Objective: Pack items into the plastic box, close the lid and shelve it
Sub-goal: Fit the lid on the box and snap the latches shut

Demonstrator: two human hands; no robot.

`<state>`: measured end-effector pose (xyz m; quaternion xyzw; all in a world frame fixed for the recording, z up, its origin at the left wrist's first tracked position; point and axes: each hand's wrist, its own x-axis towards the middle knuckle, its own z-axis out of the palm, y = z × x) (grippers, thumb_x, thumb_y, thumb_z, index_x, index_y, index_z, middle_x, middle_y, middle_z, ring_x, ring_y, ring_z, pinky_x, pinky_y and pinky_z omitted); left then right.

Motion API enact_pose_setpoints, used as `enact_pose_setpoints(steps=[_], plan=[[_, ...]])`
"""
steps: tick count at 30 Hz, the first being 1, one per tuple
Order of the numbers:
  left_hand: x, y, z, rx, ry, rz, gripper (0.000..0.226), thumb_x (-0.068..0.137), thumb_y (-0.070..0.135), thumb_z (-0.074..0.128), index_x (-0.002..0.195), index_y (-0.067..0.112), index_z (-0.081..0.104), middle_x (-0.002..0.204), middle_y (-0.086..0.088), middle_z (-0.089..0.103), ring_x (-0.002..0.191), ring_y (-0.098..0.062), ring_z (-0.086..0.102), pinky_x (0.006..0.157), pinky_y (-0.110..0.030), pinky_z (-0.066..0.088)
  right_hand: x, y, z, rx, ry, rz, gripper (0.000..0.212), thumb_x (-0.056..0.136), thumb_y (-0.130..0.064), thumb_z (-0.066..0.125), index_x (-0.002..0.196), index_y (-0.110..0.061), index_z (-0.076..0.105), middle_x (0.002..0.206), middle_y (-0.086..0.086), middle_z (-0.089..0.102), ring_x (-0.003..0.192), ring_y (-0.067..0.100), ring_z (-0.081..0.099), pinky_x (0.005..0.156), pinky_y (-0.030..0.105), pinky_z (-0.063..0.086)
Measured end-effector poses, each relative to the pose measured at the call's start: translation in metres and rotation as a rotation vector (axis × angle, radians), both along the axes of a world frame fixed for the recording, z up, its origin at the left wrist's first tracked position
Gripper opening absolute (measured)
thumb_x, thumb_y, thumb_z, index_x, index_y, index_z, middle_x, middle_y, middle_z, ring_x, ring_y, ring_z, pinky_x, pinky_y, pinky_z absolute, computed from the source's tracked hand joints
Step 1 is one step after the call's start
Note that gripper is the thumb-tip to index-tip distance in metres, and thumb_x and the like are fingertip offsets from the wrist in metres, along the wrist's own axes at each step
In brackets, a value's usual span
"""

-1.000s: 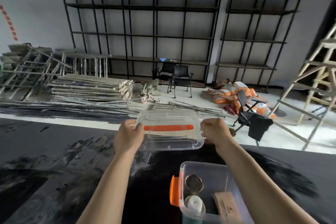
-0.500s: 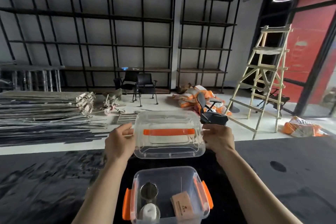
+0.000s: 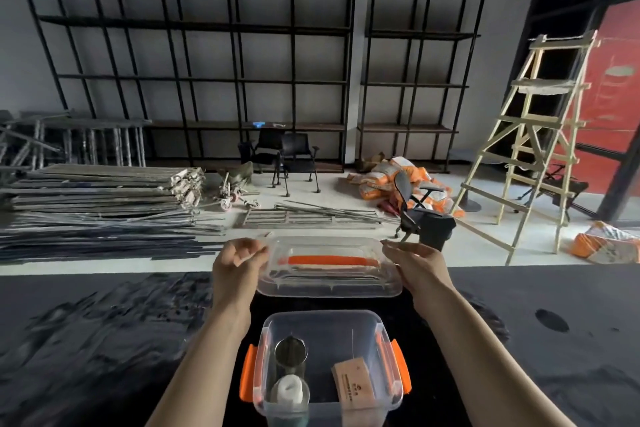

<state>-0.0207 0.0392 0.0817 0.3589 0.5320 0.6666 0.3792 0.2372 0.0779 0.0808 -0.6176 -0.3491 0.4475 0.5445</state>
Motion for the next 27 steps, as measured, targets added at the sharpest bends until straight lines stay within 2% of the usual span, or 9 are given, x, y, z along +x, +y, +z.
enact_pose_setpoints(steps=[3, 5, 6, 8, 12, 18, 22, 25, 27], plan=[[-0.002, -0.001, -0.018, -0.040, 0.041, 0.013, 0.029, 0.076, -0.013, 0.069, 0.098, 0.006, 0.063, 0.104, -0.005, 0.071, 0.094, -0.016, 0.068, 0.066, -0.018, 0.044, -0.002, -0.006, -0.009, -0.071, -0.171, 0.055, 0.056, 0.071, -0.006, 0.083, 0.125, -0.013, 0.069, 0.111, 0.019, 0.075, 0.053, 0.023, 0.073, 0.049, 0.025, 0.053], [0.000, -0.005, -0.030, -0.060, 0.069, 0.014, 0.041, 0.074, -0.020, 0.064, 0.105, 0.007, 0.063, 0.108, -0.007, 0.069, 0.101, -0.020, 0.069, 0.071, -0.020, 0.049, -0.007, -0.014, -0.013, -0.084, -0.366, 0.059, 0.044, 0.076, -0.014, 0.083, 0.116, -0.021, 0.069, 0.101, 0.015, 0.077, 0.048, 0.016, 0.068, 0.045, 0.021, 0.051], [0.001, -0.007, -0.038, -0.067, 0.093, 0.012, 0.045, 0.073, -0.021, 0.062, 0.107, 0.008, 0.062, 0.110, -0.008, 0.068, 0.103, -0.020, 0.069, 0.075, -0.022, 0.051, -0.010, -0.018, -0.017, -0.070, -0.474, 0.070, 0.024, 0.078, -0.021, 0.083, 0.098, -0.023, 0.070, 0.091, 0.011, 0.078, 0.051, 0.018, 0.069, 0.046, 0.025, 0.056], [0.003, -0.014, -0.050, -0.078, 0.154, 0.039, 0.045, 0.074, -0.018, 0.065, 0.108, 0.010, 0.061, 0.112, -0.007, 0.067, 0.104, -0.019, 0.068, 0.084, -0.030, 0.054, -0.015, -0.025, -0.027, -0.019, -0.642, 0.101, 0.022, 0.082, -0.037, 0.079, 0.077, -0.017, 0.074, 0.072, 0.005, 0.078, 0.054, 0.023, 0.071, 0.053, 0.036, 0.061], [0.007, -0.027, -0.074, -0.133, 0.368, 0.089, 0.048, 0.071, 0.002, 0.083, 0.106, 0.023, 0.060, 0.108, 0.006, 0.066, 0.096, -0.011, 0.069, 0.086, -0.031, 0.054, -0.017, -0.040, -0.050, -0.055, -0.840, 0.109, 0.033, 0.089, -0.045, 0.070, 0.075, -0.015, 0.073, 0.062, -0.003, 0.067, 0.051, 0.009, 0.053, 0.043, 0.025, 0.035], [0.014, -0.036, -0.089, -0.168, 0.539, 0.128, 0.049, 0.068, 0.007, 0.085, 0.103, 0.029, 0.058, 0.102, 0.011, 0.064, 0.089, -0.010, 0.067, 0.078, -0.029, 0.054, -0.017, -0.052, -0.078, -0.166, -0.941, 0.114, 0.032, 0.085, -0.051, 0.068, 0.084, -0.019, 0.069, 0.079, -0.001, 0.070, 0.066, 0.019, 0.060, 0.045, 0.025, 0.031], [0.012, -0.037, -0.096, -0.191, 0.675, 0.108, 0.050, 0.066, 0.012, 0.085, 0.101, 0.034, 0.056, 0.097, 0.014, 0.064, 0.076, -0.004, 0.065, 0.072, -0.033, 0.057, -0.014, -0.052, -0.090, -0.215, -0.931, 0.154, 0.045, 0.079, -0.061, 0.068, 0.076, -0.018, 0.058, 0.091, 0.005, 0.069, 0.073, 0.023, 0.060, 0.047, 0.028, 0.032], [0.012, -0.038, -0.109, -0.192, 0.716, 0.108, 0.048, 0.066, 0.016, 0.085, 0.100, 0.034, 0.057, 0.100, 0.012, 0.065, 0.089, -0.011, 0.063, 0.081, -0.036, 0.055, -0.011, -0.051, -0.090, -0.273, -0.850, 0.214, 0.055, 0.080, -0.063, 0.070, 0.106, -0.016, 0.062, 0.109, 0.004, 0.066, 0.095, 0.024, 0.064, 0.064, 0.033, 0.047], [0.010, -0.035, -0.116, -0.189, 0.748, 0.125, 0.047, 0.066, 0.021, 0.084, 0.102, 0.035, 0.057, 0.105, 0.011, 0.064, 0.100, -0.016, 0.060, 0.088, -0.040, 0.052, -0.006, -0.050, -0.089, -0.327, -0.766, 0.224, 0.073, 0.079, -0.062, 0.073, 0.130, -0.015, 0.053, 0.128, 0.008, 0.062, 0.113, 0.028, 0.062, 0.076, 0.034, 0.047]])
